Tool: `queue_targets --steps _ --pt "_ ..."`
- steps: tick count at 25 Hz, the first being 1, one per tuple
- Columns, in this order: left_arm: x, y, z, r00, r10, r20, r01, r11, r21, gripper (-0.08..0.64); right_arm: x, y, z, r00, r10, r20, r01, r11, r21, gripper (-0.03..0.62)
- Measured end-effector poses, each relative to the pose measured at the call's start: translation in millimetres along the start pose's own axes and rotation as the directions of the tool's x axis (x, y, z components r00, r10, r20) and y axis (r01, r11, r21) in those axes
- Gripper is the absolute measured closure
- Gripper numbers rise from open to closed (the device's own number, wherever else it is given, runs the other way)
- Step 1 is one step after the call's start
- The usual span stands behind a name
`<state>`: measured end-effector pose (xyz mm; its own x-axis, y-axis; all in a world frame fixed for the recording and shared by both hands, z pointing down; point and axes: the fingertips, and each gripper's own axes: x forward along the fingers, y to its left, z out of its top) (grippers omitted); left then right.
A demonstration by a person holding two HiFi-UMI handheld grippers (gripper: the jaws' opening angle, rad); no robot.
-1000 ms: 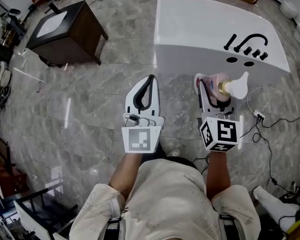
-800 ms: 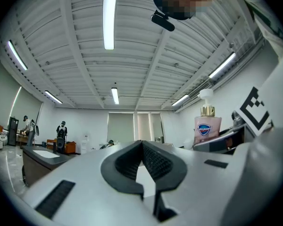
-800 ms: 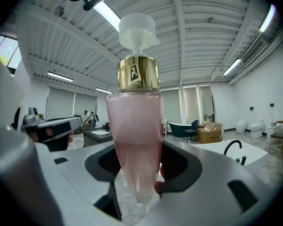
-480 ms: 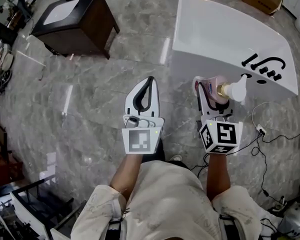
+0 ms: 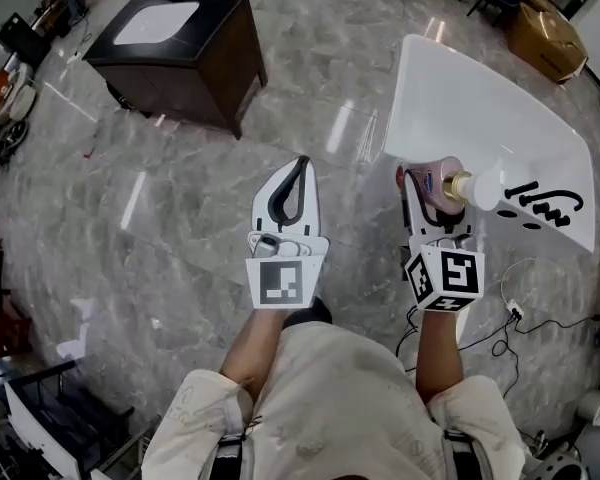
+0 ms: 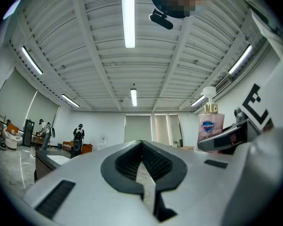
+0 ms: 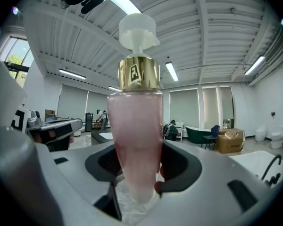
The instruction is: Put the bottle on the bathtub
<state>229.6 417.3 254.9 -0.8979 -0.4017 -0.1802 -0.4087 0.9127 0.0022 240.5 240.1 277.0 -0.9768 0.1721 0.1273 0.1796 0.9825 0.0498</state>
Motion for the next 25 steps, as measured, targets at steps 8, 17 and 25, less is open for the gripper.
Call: queue_targets --steps 8,17,25 --pt "34.1 69.9 15.8 0.998 0.026 0.054 -0.027 0.999 0.017 0.557 66.4 38.2 31.2 0.999 0.023 0.041 -0.022 0.999 -0.029 0.379" --pt "70.8 102.0 12.2 0.996 0.061 0.059 -0.064 0.997 0.045 0.557 120.6 39.2 41.5 0.997 0.058 0.059 -0.057 0.998 -0.025 0.379" --pt "149.8 105.8 0.2 0.997 0.078 0.028 -0.08 0.993 0.082 0.557 196.5 -0.9 45.0 0.993 0.09 0.073 -0.093 0.995 0.029 0.379"
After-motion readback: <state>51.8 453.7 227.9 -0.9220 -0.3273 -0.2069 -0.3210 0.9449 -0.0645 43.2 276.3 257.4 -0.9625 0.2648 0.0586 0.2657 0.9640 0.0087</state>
